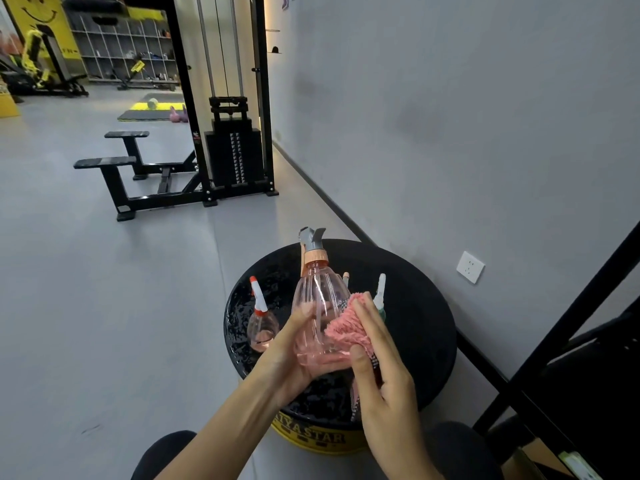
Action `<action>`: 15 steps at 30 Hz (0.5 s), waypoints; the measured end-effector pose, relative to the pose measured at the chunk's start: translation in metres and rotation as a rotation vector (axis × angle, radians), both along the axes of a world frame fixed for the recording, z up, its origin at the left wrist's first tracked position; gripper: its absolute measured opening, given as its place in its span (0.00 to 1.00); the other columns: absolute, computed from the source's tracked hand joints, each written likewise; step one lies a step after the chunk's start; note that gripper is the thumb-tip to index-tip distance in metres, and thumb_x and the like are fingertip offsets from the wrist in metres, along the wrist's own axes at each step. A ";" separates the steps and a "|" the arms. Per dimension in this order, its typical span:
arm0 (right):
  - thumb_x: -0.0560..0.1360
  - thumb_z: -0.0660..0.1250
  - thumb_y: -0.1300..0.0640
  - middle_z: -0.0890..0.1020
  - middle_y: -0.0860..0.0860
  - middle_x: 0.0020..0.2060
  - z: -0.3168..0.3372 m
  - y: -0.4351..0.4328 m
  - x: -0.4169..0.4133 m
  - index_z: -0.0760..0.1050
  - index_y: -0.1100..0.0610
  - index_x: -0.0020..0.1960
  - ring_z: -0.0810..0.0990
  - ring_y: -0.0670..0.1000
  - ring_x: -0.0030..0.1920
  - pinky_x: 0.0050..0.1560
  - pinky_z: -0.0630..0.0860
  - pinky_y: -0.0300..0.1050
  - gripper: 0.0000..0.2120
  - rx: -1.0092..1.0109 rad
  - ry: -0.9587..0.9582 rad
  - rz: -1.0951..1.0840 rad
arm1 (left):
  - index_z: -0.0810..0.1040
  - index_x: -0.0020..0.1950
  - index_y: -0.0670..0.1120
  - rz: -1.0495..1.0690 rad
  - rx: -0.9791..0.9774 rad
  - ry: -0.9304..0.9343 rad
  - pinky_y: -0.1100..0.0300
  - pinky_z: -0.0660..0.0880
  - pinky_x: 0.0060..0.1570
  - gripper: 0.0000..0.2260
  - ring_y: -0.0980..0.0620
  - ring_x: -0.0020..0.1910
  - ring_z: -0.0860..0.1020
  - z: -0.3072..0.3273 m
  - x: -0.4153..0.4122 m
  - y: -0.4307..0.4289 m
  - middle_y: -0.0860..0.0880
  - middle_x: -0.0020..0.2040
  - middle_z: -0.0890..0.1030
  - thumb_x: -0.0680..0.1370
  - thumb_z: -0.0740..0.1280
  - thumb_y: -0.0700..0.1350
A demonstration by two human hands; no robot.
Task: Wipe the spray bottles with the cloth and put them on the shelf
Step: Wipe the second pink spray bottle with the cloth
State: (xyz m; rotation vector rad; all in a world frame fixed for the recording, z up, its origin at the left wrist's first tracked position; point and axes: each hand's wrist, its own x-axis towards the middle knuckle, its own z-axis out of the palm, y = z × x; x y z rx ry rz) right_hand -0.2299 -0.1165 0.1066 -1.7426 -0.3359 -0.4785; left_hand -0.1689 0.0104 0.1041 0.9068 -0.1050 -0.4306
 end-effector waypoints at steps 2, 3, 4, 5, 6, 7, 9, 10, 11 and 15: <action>0.79 0.58 0.42 0.68 0.37 0.71 -0.007 -0.003 0.001 0.66 0.35 0.70 0.64 0.39 0.73 0.72 0.64 0.40 0.19 0.127 0.135 0.025 | 0.82 0.55 0.46 0.043 0.024 0.044 0.45 0.81 0.43 0.37 0.37 0.52 0.83 -0.007 0.005 0.002 0.37 0.56 0.83 0.49 0.84 0.57; 0.80 0.59 0.43 0.73 0.37 0.68 -0.009 -0.004 0.001 0.70 0.37 0.68 0.68 0.39 0.70 0.72 0.65 0.43 0.17 0.209 0.220 0.038 | 0.80 0.58 0.46 0.058 0.038 0.054 0.44 0.81 0.44 0.40 0.38 0.53 0.82 -0.010 0.007 0.003 0.38 0.56 0.83 0.49 0.84 0.57; 0.79 0.60 0.46 0.77 0.38 0.64 -0.012 -0.006 0.002 0.73 0.40 0.67 0.73 0.40 0.67 0.72 0.67 0.47 0.16 0.302 0.307 0.050 | 0.78 0.59 0.46 0.073 0.061 0.053 0.43 0.81 0.45 0.42 0.39 0.53 0.82 -0.015 0.010 0.004 0.40 0.56 0.83 0.49 0.84 0.57; 0.77 0.61 0.49 0.80 0.40 0.60 -0.014 -0.009 0.004 0.75 0.42 0.64 0.76 0.42 0.64 0.71 0.68 0.50 0.16 0.405 0.392 0.068 | 0.78 0.59 0.46 0.083 0.094 0.049 0.43 0.80 0.46 0.42 0.40 0.54 0.83 -0.020 0.012 0.005 0.42 0.55 0.84 0.49 0.84 0.58; 0.75 0.62 0.51 0.82 0.42 0.58 -0.017 -0.011 0.007 0.77 0.45 0.62 0.78 0.44 0.62 0.70 0.69 0.53 0.16 0.510 0.472 0.089 | 0.78 0.59 0.47 0.085 0.131 0.042 0.42 0.80 0.47 0.42 0.40 0.54 0.82 -0.025 0.014 0.006 0.43 0.54 0.84 0.48 0.83 0.59; 0.74 0.62 0.52 0.83 0.45 0.58 -0.020 -0.013 0.010 0.78 0.47 0.60 0.79 0.46 0.61 0.69 0.69 0.55 0.16 0.608 0.542 0.115 | 0.77 0.60 0.47 0.083 0.169 0.037 0.43 0.80 0.48 0.43 0.40 0.55 0.82 -0.030 0.015 0.007 0.43 0.54 0.84 0.48 0.83 0.60; 0.73 0.62 0.54 0.82 0.51 0.59 -0.024 -0.017 0.015 0.78 0.51 0.61 0.81 0.51 0.60 0.66 0.72 0.55 0.17 0.741 0.652 0.151 | 0.74 0.63 0.45 0.085 0.236 0.032 0.44 0.80 0.50 0.47 0.38 0.56 0.81 -0.040 0.019 0.009 0.41 0.56 0.83 0.48 0.83 0.61; 0.73 0.61 0.54 0.82 0.52 0.59 -0.026 -0.020 0.018 0.77 0.52 0.62 0.81 0.51 0.60 0.64 0.74 0.54 0.18 0.781 0.689 0.161 | 0.73 0.64 0.45 0.091 0.257 0.023 0.45 0.80 0.50 0.48 0.38 0.56 0.81 -0.046 0.022 0.010 0.40 0.56 0.83 0.49 0.83 0.61; 0.73 0.61 0.54 0.82 0.53 0.59 -0.029 -0.022 0.022 0.76 0.53 0.64 0.81 0.52 0.59 0.61 0.76 0.53 0.19 0.812 0.723 0.167 | 0.73 0.64 0.44 0.101 0.276 0.008 0.45 0.80 0.51 0.48 0.39 0.55 0.81 -0.051 0.024 0.010 0.39 0.56 0.82 0.50 0.83 0.61; 0.73 0.61 0.52 0.82 0.55 0.58 -0.043 -0.032 0.039 0.74 0.56 0.67 0.82 0.54 0.57 0.56 0.78 0.51 0.23 0.951 0.855 0.143 | 0.76 0.59 0.46 0.164 0.362 -0.021 0.50 0.81 0.50 0.34 0.42 0.49 0.83 -0.072 0.035 0.014 0.42 0.51 0.84 0.56 0.81 0.53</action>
